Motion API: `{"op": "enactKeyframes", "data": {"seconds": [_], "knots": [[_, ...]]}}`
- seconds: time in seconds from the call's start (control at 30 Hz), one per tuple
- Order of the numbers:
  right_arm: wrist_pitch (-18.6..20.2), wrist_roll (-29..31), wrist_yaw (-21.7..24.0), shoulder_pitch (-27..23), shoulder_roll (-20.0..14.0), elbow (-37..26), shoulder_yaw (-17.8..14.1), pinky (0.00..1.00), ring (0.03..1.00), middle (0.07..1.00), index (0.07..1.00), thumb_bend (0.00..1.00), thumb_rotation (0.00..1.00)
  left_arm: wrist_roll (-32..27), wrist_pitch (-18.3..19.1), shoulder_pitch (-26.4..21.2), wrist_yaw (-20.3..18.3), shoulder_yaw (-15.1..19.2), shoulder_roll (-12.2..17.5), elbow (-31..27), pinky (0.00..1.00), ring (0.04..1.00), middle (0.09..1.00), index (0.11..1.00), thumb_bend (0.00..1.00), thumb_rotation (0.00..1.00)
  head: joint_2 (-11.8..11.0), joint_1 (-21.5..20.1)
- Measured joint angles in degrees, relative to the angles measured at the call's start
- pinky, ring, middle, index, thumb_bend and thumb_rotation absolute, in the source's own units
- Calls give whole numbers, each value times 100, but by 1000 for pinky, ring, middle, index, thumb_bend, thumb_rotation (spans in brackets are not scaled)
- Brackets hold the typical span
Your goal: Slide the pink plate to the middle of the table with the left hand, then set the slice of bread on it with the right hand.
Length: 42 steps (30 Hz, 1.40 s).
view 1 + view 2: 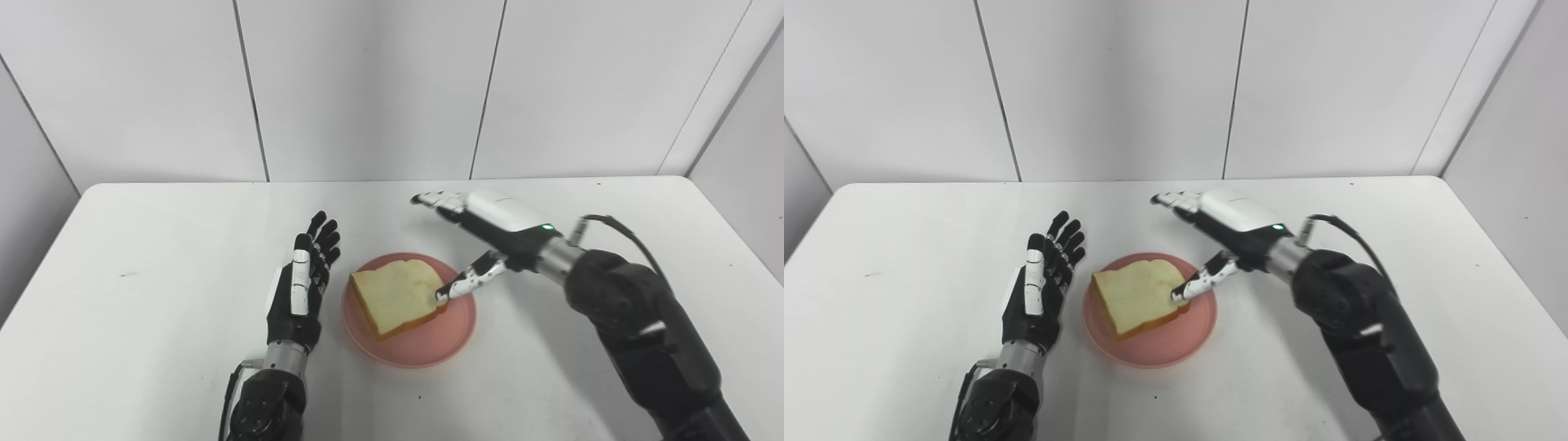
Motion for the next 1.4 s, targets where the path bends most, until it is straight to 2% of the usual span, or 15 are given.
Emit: {"op": "enactKeyframes", "data": {"seconds": [0.07, 0.17, 0.23, 0.27, 0.33, 0.47, 0.53, 0.6, 0.8, 1.0, 1.27, 1.4], "knots": [[0, 381, -245, 232, 144, 175, -207, 816, 961, 999, 994, 807, 583, 1, 0, 12, -10, -1, 18, -16, 956, 950, 942, 919, 731, 994, 9, 0], [6, 781, -498, 516, 344, 324, -353, 875, 992, 1000, 1000, 774, 707, 1, 1, 39, -24, -2, 34, -64, 955, 949, 942, 923, 734, 998, 9, -9], [6, 1097, -672, 649, 517, 383, -471, 902, 998, 1000, 1000, 764, 754, 4, 6, 58, -30, -5, 38, -89, 954, 949, 942, 924, 735, 1000, 9, -9], [6, 1215, -761, 680, 592, 420, -500, 911, 1000, 1000, 1000, 746, 824, 4, 12, 67, -30, -7, 44, -103, 959, 953, 945, 926, 735, 1000, 9, -9], [5, 1461, -970, 731, 763, 472, -588, 920, 993, 1000, 1000, 720, 860, 4, 37, 88, -41, -12, 58, -135, 962, 956, 947, 927, 732, 1000, 17, -17], [-37, 2175, -1278, 869, 1185, 561, -800, 950, 989, 1000, 1000, 653, 821, 3, 106, 116, -45, -8, 102, -187, 967, 958, 949, 929, 727, 1000, 9, -44], [-120, 2490, -1375, 916, 1342, 682, -841, 983, 999, 1000, 1000, 650, 878, 2, 155, 137, -51, -9, 140, -226, 964, 957, 950, 930, 728, 1000, 9, -53], [-169, 2633, -1492, 951, 1434, 758, -867, 993, 1000, 1000, 1000, 650, 892, 2, 177, 162, -58, -9, 166, -266, 965, 958, 950, 930, 730, 1000, 9, -53], [-303, 2900, -1964, 995, 1631, 1058, -1054, 1000, 1000, 1000, 1000, 696, 927, 2, 204, 213, -58, -11, 193, -337, 964, 957, 947, 931, 725, 1000, 52, -114], [-388, 3112, -2252, 1018, 1770, 1129, -1117, 1000, 1000, 1000, 1000, 675, 976, 2, 226, 234, -93, -16, 198, -365, 962, 957, 947, 934, 728, 1000, 62, -132], [-451, 3290, -2610, 1096, 2048, 1135, -1141, 1000, 1000, 1000, 1000, 654, 974, -4, 316, 265, -129, -11, 263, -431, 976, 968, 958, 942, 723, 1000, 70, -149], [-448, 3409, -2704, 1121, 2124, 1129, -1147, 1000, 1000, 1000, 1000, 644, 935, -28, 366, 290, -201, -14, 327, -474, 987, 976, 968, 947, 720, 1000, 79, -158]]}}
